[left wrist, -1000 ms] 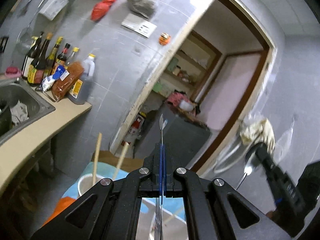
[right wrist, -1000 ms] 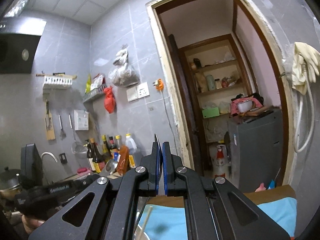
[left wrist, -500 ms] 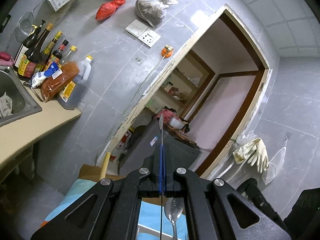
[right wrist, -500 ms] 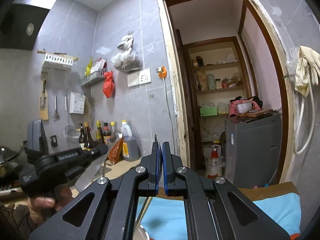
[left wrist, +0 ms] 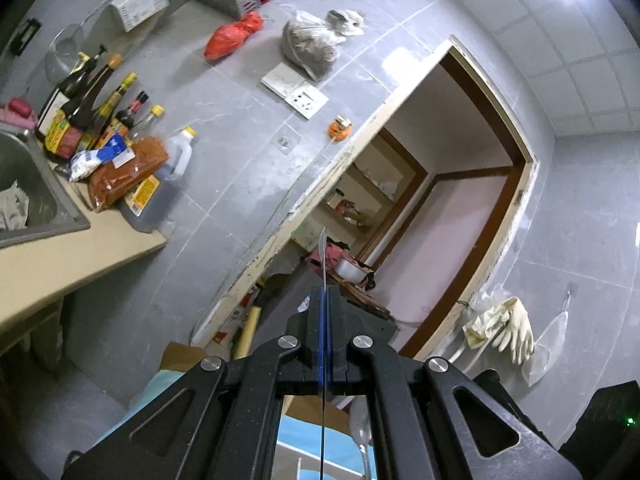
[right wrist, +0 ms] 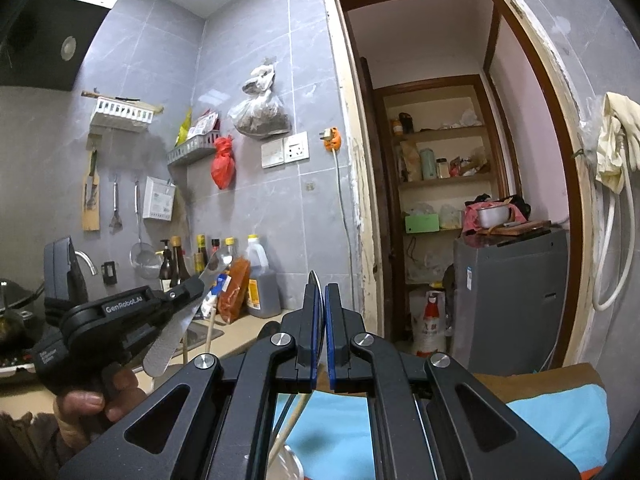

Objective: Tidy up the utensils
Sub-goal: 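Lift the knife and spoon and carry both toward the white caddy, then open the left tool over the caddy while the right tool drops the spoon in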

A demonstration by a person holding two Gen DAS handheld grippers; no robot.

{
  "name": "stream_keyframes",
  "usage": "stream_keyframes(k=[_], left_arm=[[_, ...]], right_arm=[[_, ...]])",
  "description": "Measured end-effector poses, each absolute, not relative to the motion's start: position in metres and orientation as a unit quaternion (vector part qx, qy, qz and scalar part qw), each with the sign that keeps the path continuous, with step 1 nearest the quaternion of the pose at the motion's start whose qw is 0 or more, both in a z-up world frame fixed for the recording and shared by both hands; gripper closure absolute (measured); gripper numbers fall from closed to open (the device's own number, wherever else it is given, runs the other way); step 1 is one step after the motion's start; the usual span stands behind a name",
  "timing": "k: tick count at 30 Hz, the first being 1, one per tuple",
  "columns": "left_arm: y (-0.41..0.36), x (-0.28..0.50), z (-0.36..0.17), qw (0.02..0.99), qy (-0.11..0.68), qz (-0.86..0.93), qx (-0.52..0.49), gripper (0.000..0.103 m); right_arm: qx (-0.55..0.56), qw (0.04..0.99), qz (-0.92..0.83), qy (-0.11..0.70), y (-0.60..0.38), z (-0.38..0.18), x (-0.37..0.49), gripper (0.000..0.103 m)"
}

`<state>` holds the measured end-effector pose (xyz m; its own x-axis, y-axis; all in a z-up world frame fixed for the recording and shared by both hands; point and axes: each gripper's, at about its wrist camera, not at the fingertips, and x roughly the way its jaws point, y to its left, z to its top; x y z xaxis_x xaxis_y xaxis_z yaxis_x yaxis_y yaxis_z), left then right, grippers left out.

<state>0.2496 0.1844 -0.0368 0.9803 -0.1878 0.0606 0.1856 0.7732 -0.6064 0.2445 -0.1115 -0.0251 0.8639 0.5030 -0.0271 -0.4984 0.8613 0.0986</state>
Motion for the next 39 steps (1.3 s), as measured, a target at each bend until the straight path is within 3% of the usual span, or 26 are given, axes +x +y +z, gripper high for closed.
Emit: stream_keyframes(k=[28,39], left_arm=[[0.141,0.234,-0.068,0.976,-0.019,-0.024,-0.217,0.103],[0.138,0.213,-0.073,0.985,0.023,-0.006,-0.170,0.103]], right_arm=[[0.034,0.960,0.276,0.033,-0.110,-0.031,0.241,0.101],[0.004,0.952,0.303,0.050,-0.101,-0.035,0.233,0.101]])
